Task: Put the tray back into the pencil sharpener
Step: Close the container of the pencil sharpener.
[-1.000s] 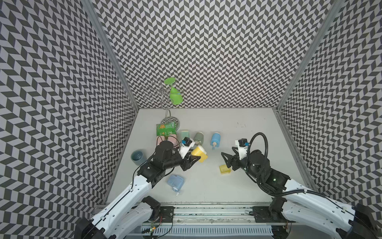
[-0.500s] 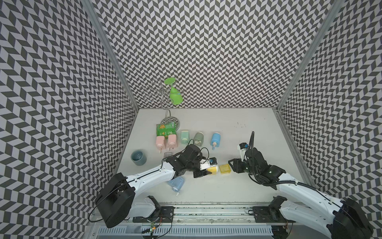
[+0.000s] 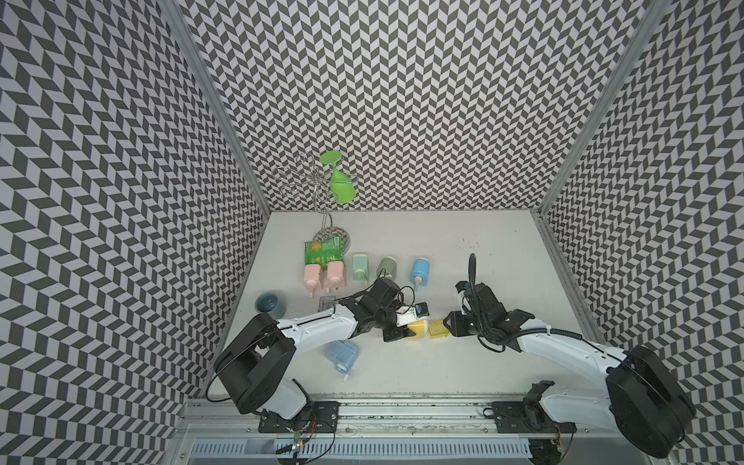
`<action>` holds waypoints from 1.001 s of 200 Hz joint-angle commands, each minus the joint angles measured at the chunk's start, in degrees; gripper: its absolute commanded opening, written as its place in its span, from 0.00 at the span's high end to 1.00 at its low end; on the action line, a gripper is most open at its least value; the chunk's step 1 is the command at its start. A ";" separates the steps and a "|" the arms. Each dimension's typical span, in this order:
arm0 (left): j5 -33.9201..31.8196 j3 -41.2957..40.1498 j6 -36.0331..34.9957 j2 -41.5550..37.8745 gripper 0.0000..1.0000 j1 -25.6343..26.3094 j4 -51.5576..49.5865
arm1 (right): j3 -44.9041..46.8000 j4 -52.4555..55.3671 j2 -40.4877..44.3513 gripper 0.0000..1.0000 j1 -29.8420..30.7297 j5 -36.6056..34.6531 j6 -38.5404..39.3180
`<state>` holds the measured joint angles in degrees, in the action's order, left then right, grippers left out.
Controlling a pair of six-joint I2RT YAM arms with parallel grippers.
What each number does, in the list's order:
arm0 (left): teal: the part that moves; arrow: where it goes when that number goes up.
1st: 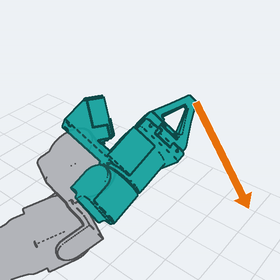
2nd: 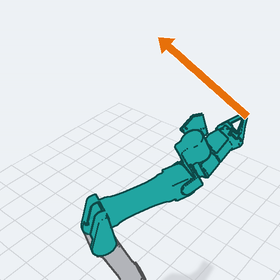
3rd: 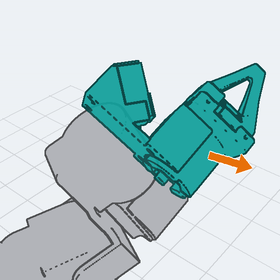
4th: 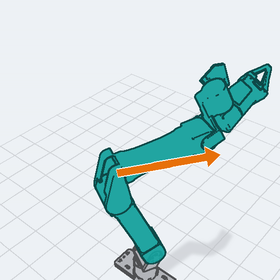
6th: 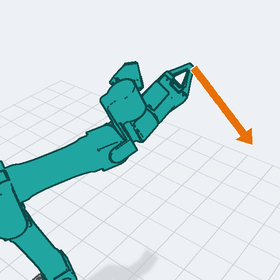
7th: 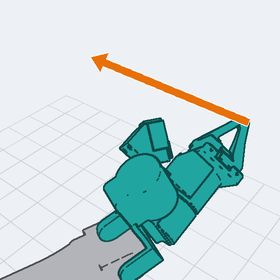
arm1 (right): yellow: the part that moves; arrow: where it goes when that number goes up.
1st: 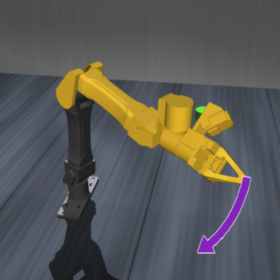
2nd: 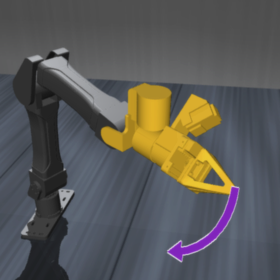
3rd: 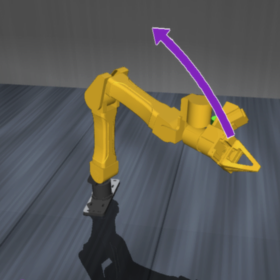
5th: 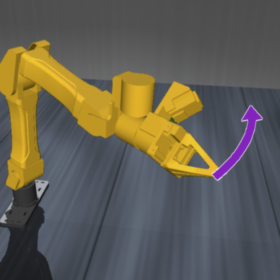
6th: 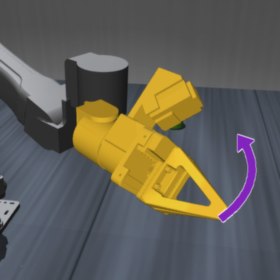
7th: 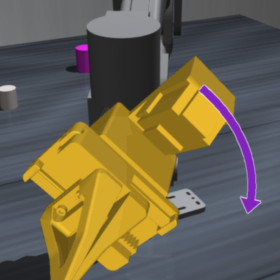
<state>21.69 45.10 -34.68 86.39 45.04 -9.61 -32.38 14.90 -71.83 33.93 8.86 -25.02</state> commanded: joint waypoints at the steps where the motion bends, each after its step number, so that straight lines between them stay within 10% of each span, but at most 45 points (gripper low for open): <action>1: 1.38 1.22 1.33 0.63 0.98 0.41 3.37 | -1.02 -2.09 -1.43 0.68 -0.17 0.81 0.61; 200: -1.72 2.24 5.25 3.58 0.94 2.88 4.96 | 0.20 -7.33 -5.16 0.90 -0.18 6.25 -4.43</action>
<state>20.21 45.50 -29.98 89.17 47.16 -6.24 -32.40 10.63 -76.23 33.85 14.79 -27.64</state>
